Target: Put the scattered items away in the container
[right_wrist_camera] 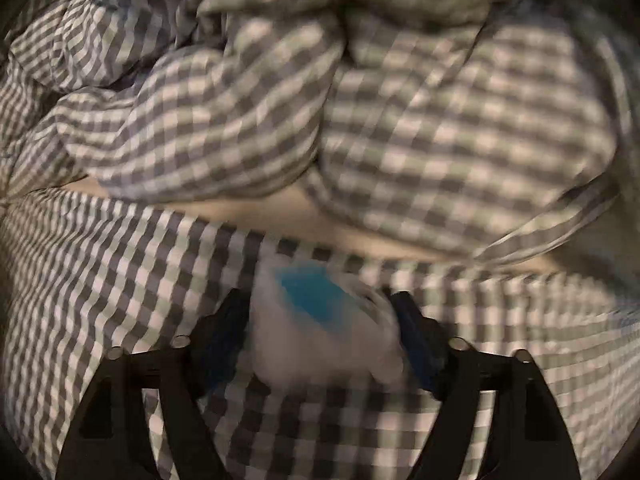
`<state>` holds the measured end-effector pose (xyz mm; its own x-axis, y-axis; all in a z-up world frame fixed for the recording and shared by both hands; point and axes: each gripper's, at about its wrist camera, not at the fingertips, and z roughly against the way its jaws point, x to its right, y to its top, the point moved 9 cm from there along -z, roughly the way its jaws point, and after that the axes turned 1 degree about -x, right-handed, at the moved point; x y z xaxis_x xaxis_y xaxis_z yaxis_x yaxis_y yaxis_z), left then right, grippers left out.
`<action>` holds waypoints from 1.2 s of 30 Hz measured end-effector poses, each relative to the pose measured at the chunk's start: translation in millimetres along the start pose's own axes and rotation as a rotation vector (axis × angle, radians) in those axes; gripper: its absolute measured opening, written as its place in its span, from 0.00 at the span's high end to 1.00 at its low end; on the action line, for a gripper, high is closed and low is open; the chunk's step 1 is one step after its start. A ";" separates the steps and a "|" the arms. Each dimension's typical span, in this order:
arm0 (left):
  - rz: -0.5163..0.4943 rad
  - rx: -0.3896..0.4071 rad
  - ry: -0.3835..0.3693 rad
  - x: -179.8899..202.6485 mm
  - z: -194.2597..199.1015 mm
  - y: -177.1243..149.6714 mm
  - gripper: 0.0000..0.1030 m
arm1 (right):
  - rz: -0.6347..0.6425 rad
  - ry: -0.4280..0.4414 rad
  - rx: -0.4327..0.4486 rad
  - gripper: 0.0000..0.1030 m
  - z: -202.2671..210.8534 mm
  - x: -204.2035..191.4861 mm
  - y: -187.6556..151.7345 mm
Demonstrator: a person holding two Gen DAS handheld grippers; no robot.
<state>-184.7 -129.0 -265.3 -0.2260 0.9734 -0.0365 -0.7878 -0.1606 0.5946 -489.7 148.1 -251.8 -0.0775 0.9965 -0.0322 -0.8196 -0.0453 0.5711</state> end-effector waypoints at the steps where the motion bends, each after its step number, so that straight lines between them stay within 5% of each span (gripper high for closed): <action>1: 0.002 -0.001 -0.002 -0.4 -0.5 0.1 0.33 | -0.030 0.043 0.020 0.04 2.0 0.1 -1.7; 5: -0.019 0.005 0.025 1.0 -1.4 -0.5 0.32 | -0.200 0.174 0.020 0.00 7.4 12.0 -5.8; 8: -0.019 0.002 0.029 -0.2 -2.5 0.1 0.31 | -0.261 0.196 0.024 0.00 6.3 21.5 -4.2; 15: -0.035 -0.009 0.030 3.8 -3.5 2.4 0.34 | -0.090 0.020 -0.020 0.00 -5.4 4.0 -4.0; 17: -0.061 0.004 -0.015 13.7 -1.4 2.8 0.69 | -0.048 -0.032 -0.017 0.09 -5.7 3.6 -4.0; 19: -0.108 0.032 0.016 21.9 2.2 2.2 0.72 | -0.024 -0.049 0.006 0.37 -1.3 4.3 -1.8; 23: -0.082 0.029 -0.015 19.4 2.6 3.1 0.72 | -0.013 -0.034 0.008 0.39 10.3 12.0 -4.6; 36: -0.042 0.023 -0.142 28.6 15.0 8.2 0.73 | 0.049 0.025 0.167 0.39 151.7 1.7 -51.8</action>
<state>-189.0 -100.1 -249.4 -0.1084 0.9928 0.0515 -0.7813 -0.1172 0.6131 -361.4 162.9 -157.1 -0.1309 0.9912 -0.0203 -0.7087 -0.0792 0.7010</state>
